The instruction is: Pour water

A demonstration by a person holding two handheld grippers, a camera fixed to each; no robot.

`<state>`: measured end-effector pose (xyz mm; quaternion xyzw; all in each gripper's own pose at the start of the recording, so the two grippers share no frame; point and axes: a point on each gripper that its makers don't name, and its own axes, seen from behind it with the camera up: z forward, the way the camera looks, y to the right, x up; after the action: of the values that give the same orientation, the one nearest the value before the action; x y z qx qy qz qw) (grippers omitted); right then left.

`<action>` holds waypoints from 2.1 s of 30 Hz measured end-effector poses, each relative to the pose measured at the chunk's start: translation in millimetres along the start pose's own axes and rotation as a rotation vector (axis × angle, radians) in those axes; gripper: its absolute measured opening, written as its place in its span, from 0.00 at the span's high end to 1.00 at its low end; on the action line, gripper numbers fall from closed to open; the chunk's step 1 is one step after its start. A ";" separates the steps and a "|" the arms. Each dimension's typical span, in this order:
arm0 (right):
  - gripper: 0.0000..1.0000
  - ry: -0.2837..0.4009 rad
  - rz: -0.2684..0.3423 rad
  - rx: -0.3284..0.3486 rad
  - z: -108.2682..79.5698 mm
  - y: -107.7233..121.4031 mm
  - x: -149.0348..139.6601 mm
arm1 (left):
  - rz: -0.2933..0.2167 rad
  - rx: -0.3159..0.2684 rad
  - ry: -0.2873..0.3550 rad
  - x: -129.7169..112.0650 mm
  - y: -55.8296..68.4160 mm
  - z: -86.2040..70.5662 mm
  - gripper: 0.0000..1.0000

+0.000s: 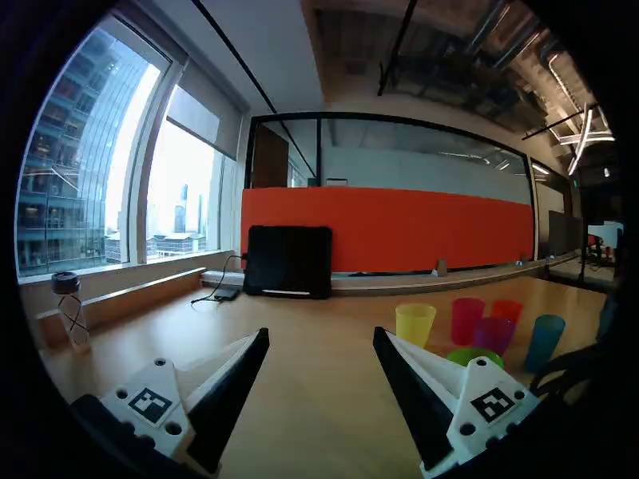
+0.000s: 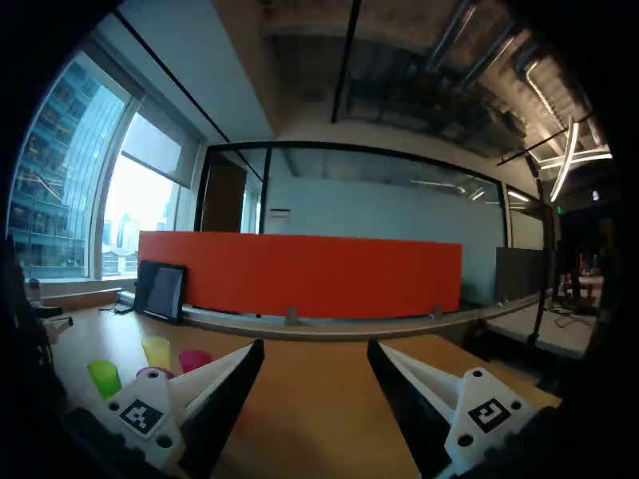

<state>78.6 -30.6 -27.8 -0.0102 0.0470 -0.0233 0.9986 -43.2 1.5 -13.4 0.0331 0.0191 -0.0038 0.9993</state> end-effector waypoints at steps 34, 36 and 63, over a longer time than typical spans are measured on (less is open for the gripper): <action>0.00 0.011 -0.030 0.003 2.5 11.3 -4.4 | 0.019 -0.013 -0.004 -0.2 3.7 0.0 0.03; 0.00 0.015 -0.036 0.004 3.1 12.8 -4.9 | 0.020 -0.013 -0.004 0.1 3.6 -0.1 0.03; 0.00 -0.010 0.002 0.026 16.5 5.7 -62.1 | 0.019 -0.013 -0.004 0.3 3.6 0.2 0.03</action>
<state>18.7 -21.7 -5.7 0.0027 0.0419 -0.0227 0.9989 -42.9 5.1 -13.0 0.0267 0.0169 0.0060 0.9995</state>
